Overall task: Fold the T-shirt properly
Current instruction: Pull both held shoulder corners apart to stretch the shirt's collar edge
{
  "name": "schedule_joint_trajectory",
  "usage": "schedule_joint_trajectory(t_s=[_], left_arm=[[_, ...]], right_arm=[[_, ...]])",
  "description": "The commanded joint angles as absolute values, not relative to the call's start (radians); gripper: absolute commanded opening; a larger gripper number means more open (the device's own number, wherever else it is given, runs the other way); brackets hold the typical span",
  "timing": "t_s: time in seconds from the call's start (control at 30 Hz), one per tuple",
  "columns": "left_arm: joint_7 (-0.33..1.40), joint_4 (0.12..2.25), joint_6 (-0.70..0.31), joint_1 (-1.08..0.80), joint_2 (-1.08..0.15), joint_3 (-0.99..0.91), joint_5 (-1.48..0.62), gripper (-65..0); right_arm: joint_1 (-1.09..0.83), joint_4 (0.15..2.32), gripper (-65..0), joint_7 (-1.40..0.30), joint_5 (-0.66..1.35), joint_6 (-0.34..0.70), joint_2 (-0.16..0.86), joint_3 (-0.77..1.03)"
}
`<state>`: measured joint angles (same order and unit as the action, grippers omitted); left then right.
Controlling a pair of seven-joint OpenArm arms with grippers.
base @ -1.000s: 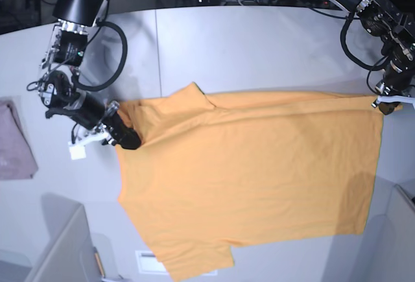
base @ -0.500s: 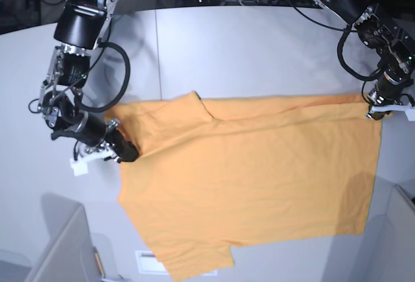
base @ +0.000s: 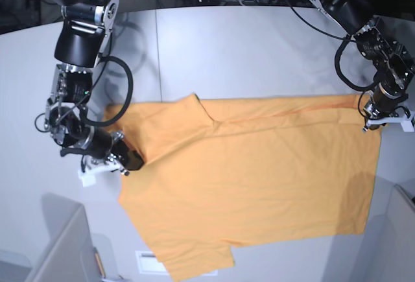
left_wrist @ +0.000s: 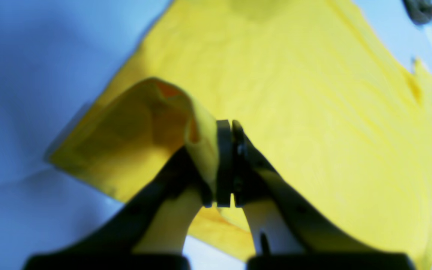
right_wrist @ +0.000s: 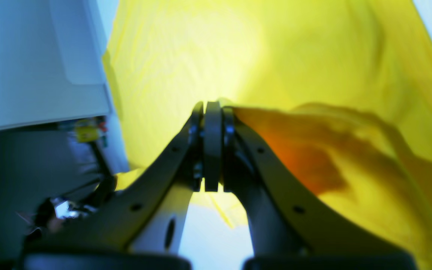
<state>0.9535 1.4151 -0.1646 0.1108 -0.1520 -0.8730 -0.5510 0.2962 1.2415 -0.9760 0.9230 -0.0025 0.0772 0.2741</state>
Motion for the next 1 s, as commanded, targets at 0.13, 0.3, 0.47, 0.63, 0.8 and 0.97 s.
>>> schedule_joint_trajectory(t_s=[0.13,0.3,0.47,0.63,0.8,0.97], left_arm=[[0.935,1.395,-0.171,0.134,-0.186,-0.872,-0.567,-65.0],[0.935,1.353,-0.171,0.160,-0.214,-0.872,-0.567,-65.0],[0.938,1.337,-0.173,0.176,-0.219,-0.872,-0.567,-65.0],[0.935,1.274,-0.173,0.188,-0.248,-0.786,-0.567,-65.0],[0.934,1.265,-0.173,0.203,-0.248,-0.776,-0.568,-65.0],[0.934,1.262,-0.173,0.209,-0.249,-0.776,-0.568,-65.0]], right_arm=[[0.331,1.225,-65.0,-0.891,0.951,0.007,0.084,0.196],[0.341,1.176,-65.0,-0.845,0.949,0.004,0.084,0.186],[0.341,1.175,-65.0,-0.832,0.949,0.004,0.104,0.186],[0.343,1.175,-65.0,-0.831,0.949,0.001,0.108,0.186],[0.340,1.175,-65.0,-0.849,0.949,0.001,0.111,0.186],[0.329,1.182,-46.2,-0.846,0.949,-0.054,0.114,0.196]])
